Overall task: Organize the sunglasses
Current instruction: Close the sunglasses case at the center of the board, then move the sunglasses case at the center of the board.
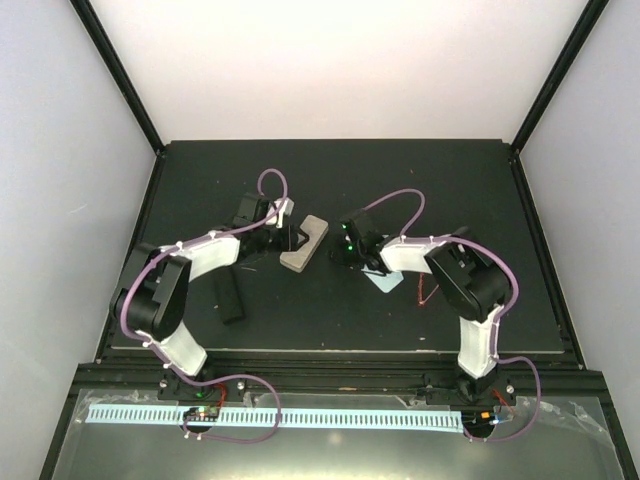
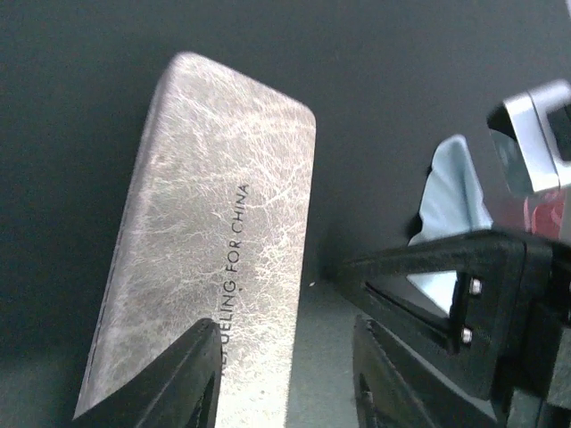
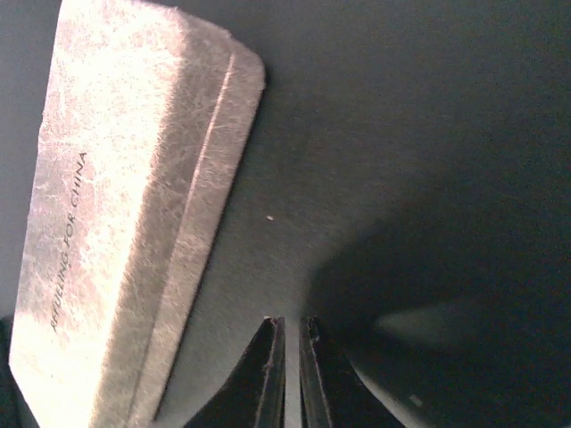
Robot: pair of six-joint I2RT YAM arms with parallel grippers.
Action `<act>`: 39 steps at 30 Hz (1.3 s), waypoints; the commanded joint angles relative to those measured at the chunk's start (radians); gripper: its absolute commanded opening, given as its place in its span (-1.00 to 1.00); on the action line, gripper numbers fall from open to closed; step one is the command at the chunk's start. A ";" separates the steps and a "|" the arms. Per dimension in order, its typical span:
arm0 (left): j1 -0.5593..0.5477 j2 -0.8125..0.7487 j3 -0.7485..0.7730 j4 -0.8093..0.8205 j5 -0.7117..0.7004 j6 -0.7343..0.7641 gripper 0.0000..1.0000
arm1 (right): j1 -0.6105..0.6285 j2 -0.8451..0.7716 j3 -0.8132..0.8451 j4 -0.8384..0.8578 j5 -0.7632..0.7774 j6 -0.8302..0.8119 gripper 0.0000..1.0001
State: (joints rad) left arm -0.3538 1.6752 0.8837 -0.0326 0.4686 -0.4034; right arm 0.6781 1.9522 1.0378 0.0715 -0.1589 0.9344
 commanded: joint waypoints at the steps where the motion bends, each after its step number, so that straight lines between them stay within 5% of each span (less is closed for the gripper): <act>1: -0.003 -0.104 -0.007 -0.029 -0.090 0.015 -0.06 | 0.000 -0.125 -0.045 -0.071 0.125 -0.065 -0.78; 8: -0.047 -0.168 -0.022 -0.113 -0.293 0.114 0.97 | -0.002 -0.336 -0.165 -0.122 0.209 -0.173 -0.25; 15: -0.145 -0.084 0.054 -0.262 -0.512 0.214 0.98 | -0.003 -0.517 -0.297 -0.165 0.209 -0.210 -0.06; 25: -0.180 0.059 0.136 -0.376 -0.496 0.283 0.97 | -0.003 -0.650 -0.409 -0.183 0.181 -0.206 0.01; 39: -0.182 0.111 0.171 -0.444 -0.552 0.247 0.48 | -0.003 -0.664 -0.422 -0.174 0.173 -0.201 0.01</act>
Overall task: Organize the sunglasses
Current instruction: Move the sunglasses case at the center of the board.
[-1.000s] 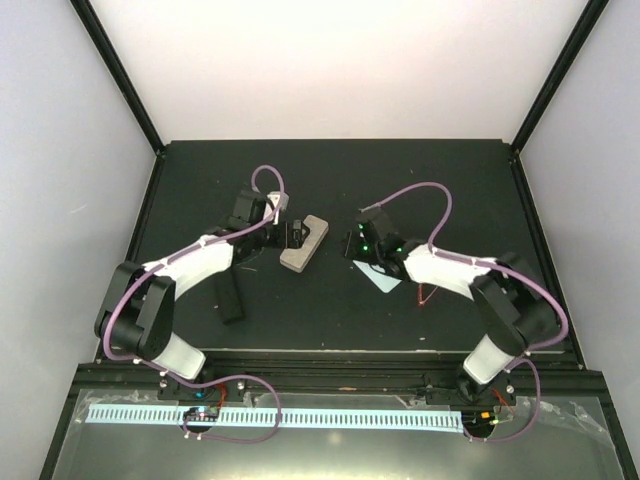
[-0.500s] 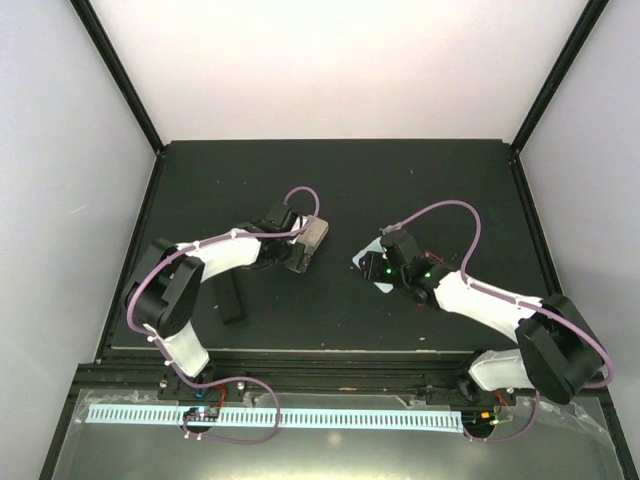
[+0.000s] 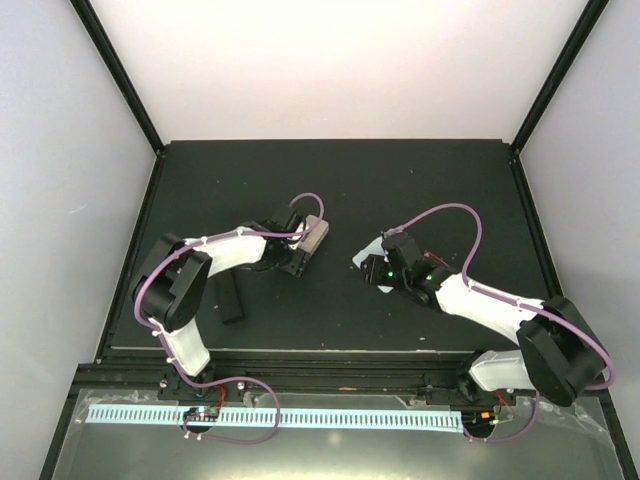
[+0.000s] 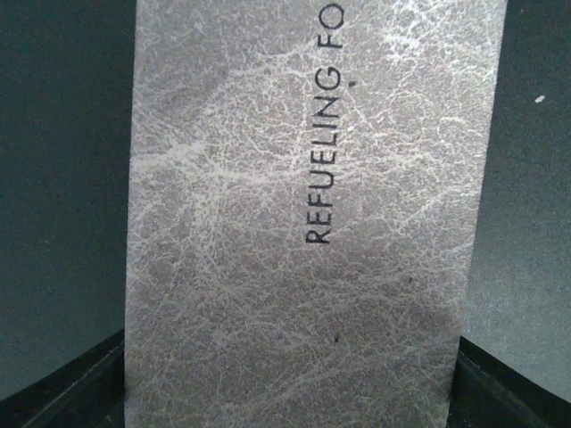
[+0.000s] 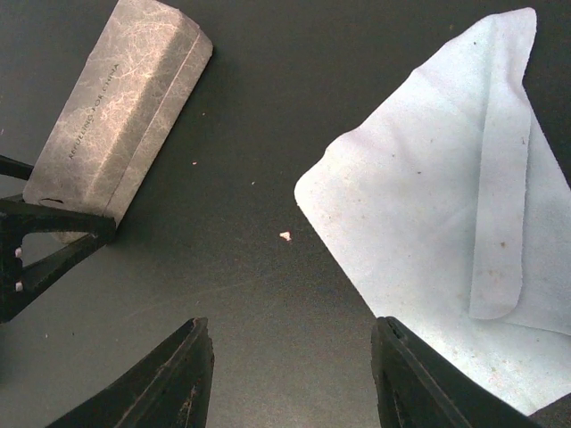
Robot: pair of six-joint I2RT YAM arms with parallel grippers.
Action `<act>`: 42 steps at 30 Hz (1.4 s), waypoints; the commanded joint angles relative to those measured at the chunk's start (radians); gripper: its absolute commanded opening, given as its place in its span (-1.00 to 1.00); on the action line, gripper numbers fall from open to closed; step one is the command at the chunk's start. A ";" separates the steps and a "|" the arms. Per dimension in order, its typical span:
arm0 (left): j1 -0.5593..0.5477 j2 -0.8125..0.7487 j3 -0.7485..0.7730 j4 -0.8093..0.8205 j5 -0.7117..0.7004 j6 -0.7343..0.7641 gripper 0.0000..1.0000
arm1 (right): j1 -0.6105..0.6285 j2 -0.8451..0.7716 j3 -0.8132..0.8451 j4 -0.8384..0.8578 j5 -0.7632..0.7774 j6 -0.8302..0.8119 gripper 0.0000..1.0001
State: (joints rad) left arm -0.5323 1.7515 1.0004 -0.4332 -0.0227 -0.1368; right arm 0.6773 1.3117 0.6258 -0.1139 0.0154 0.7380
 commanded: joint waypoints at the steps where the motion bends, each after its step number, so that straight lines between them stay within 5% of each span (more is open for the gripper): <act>1: 0.000 0.045 0.065 -0.048 -0.074 -0.030 0.45 | -0.004 -0.027 -0.013 0.014 -0.003 -0.003 0.01; 13: 0.184 0.057 0.130 -0.007 -0.129 -0.197 0.42 | -0.003 -0.044 -0.020 0.015 -0.005 0.005 0.01; 22: 0.233 0.142 0.240 -0.055 -0.157 -0.129 0.43 | -0.002 0.012 0.001 0.016 -0.010 0.018 0.01; 29: 0.233 0.145 0.234 -0.067 -0.126 -0.140 0.73 | -0.001 0.013 0.004 -0.010 0.001 0.017 0.11; 31: 0.234 0.113 0.226 -0.073 -0.134 -0.152 0.97 | 0.001 0.005 0.001 -0.009 -0.007 0.008 0.20; 37: 0.234 -0.142 0.125 -0.072 -0.152 -0.193 0.98 | 0.075 0.017 0.032 -0.030 0.013 -0.044 0.41; 42: 0.242 -0.480 -0.033 -0.059 -0.197 -0.264 0.98 | 0.268 0.153 0.196 -0.092 0.094 -0.074 0.47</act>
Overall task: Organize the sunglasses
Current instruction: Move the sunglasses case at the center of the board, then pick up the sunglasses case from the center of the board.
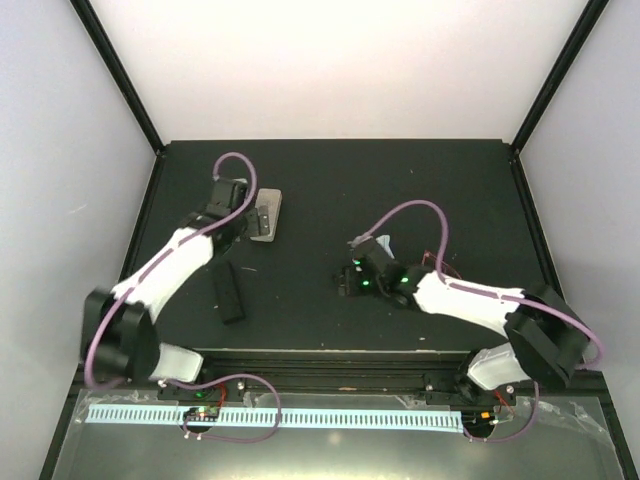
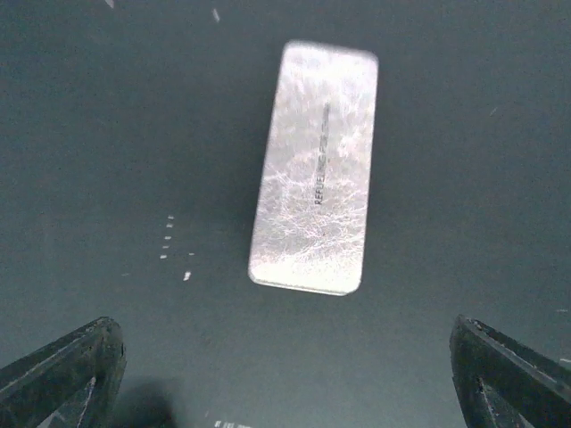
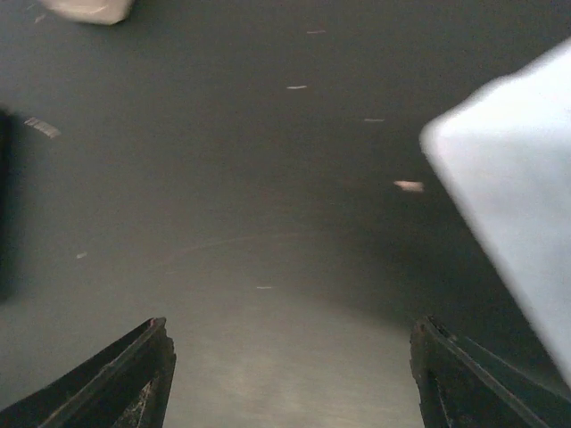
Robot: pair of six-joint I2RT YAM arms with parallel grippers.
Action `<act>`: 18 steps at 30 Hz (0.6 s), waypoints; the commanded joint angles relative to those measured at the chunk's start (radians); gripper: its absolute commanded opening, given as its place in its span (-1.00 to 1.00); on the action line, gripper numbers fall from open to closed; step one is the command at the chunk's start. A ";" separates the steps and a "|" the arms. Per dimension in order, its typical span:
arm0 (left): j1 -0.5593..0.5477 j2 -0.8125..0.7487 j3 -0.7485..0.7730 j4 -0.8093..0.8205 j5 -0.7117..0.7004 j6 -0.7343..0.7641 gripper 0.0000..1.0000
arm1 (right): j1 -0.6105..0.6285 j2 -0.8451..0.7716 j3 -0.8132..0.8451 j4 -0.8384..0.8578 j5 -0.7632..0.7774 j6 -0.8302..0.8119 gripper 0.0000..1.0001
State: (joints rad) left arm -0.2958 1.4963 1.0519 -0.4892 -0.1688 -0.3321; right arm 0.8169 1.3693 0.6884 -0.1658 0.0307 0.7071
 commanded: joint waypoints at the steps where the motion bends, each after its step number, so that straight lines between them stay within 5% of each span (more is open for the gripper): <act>1: 0.009 -0.307 -0.111 -0.005 -0.053 -0.077 0.98 | 0.175 0.137 0.185 -0.062 0.096 -0.046 0.48; 11: 0.017 -0.946 -0.242 -0.051 -0.093 -0.012 0.98 | 0.450 0.616 0.786 -0.235 0.199 -0.120 0.54; 18: 0.018 -1.046 -0.215 -0.159 -0.057 -0.017 0.98 | 0.504 0.866 1.101 -0.339 0.263 -0.122 0.63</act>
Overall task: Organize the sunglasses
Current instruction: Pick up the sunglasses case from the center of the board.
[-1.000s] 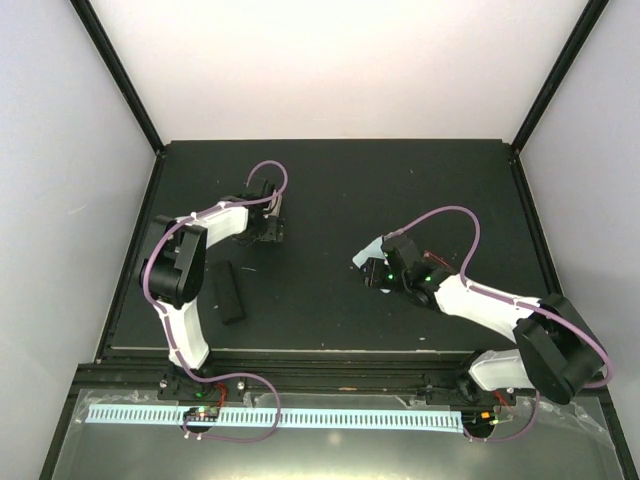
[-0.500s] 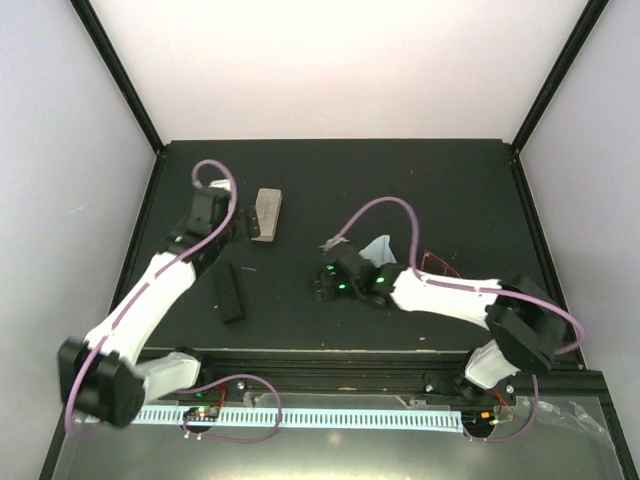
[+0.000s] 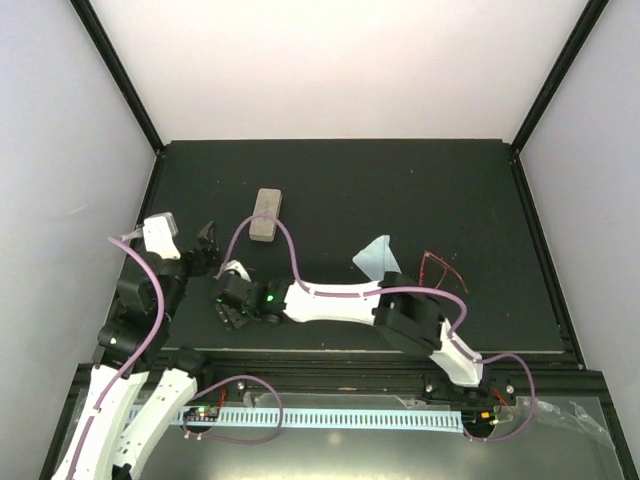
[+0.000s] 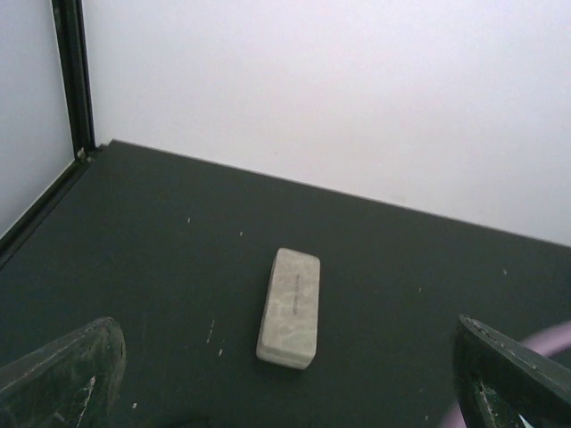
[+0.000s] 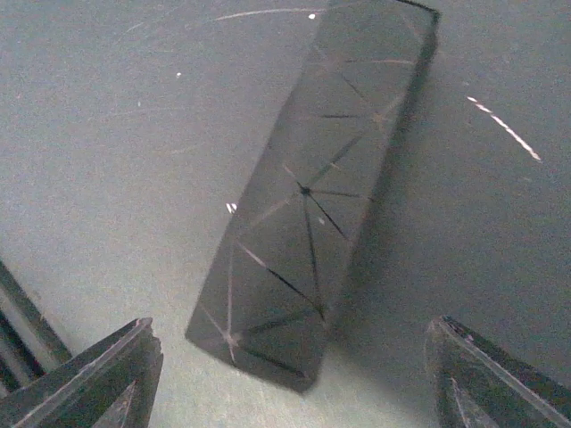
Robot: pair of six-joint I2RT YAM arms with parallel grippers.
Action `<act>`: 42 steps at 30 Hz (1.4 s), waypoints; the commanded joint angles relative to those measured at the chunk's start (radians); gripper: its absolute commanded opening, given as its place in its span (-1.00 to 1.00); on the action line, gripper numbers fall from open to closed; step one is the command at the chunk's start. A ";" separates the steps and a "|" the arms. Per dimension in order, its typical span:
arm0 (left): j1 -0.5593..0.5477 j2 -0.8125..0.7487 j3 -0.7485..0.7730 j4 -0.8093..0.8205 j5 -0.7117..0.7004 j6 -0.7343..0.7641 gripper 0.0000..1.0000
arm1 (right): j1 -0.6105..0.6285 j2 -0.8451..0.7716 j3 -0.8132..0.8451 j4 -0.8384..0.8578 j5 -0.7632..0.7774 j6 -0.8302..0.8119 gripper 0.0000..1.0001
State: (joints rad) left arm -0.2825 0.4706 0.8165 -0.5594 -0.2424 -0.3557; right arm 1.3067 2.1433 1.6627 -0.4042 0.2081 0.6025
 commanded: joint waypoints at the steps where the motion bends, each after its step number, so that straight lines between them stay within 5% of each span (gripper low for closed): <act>1: 0.005 -0.028 0.020 -0.095 0.023 0.001 0.98 | 0.018 0.121 0.159 -0.117 0.095 -0.018 0.65; 11: 0.004 -0.073 0.035 -0.149 -0.009 -0.018 0.98 | 0.029 0.287 0.334 -0.174 0.113 -0.027 0.65; 18: 0.005 -0.084 0.044 -0.168 -0.060 -0.034 0.98 | 0.028 0.219 0.176 -0.117 0.141 0.024 -0.09; 22: 0.005 -0.086 0.028 -0.150 -0.049 -0.049 0.98 | 0.024 0.095 0.012 -0.031 0.181 0.026 -0.19; 29: 0.003 -0.045 -0.048 -0.081 0.136 -0.089 0.98 | -0.032 -0.138 -0.317 0.115 0.176 0.002 -0.19; 34: 0.002 0.017 -0.210 0.159 0.388 -0.181 0.98 | -0.147 -0.292 -0.572 0.302 0.023 -0.048 -0.19; 42: -0.005 0.264 -0.383 0.471 0.619 -0.363 0.76 | -0.317 -0.386 -0.749 0.496 -0.288 -0.023 -0.20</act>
State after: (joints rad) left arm -0.2825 0.6559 0.4892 -0.3225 0.2012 -0.5915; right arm 1.0332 1.8091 0.9684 -0.0940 0.1143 0.5632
